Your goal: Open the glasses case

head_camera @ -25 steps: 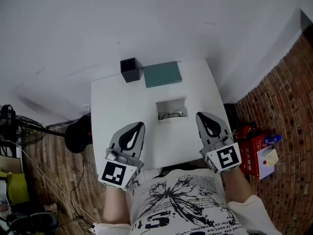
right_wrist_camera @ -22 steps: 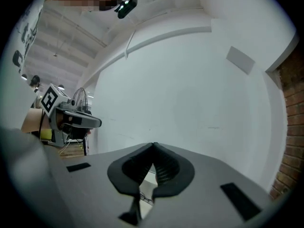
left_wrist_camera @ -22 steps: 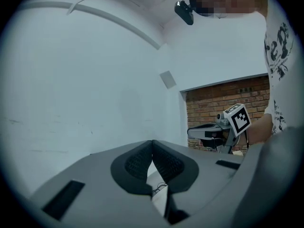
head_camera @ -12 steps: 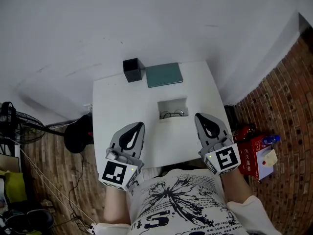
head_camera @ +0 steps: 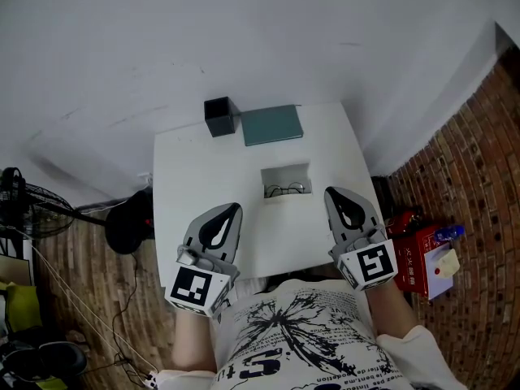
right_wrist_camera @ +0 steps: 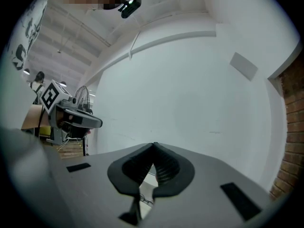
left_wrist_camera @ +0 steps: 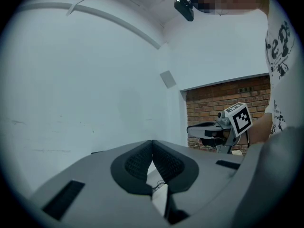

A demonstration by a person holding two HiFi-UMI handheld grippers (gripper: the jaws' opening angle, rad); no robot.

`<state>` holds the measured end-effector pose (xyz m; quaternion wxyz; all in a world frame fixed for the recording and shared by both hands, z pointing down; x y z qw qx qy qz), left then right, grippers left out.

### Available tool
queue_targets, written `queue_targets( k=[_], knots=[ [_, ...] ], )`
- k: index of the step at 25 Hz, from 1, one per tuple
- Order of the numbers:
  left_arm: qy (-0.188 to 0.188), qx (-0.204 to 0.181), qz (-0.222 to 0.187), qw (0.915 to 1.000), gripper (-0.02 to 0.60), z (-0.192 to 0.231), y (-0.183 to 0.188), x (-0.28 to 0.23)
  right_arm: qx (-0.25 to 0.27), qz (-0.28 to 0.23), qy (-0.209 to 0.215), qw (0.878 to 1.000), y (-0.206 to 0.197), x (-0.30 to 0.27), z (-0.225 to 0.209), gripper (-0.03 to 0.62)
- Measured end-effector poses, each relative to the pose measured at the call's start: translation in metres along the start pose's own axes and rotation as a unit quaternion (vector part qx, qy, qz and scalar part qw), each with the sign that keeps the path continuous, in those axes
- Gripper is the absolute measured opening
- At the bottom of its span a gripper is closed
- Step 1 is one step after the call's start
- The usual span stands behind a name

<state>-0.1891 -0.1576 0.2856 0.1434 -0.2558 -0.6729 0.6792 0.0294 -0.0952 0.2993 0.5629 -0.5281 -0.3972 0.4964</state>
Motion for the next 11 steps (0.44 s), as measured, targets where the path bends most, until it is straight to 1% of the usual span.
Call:
queue_targets(
  k=[11],
  knots=[
    [0.005,0.004,0.003,1.0000,0.014,-0.0005,-0.0010,-0.0070,0.001,0.003,0.000,1.000,-0.0059,-0.0041,-0.0073,0.012]
  ],
)
Point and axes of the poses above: the fingertips, and each gripper's own axes: x backward along the fingers, z to its left, y out of its top, the point moved 6 cm from there along x, backward along the fingers
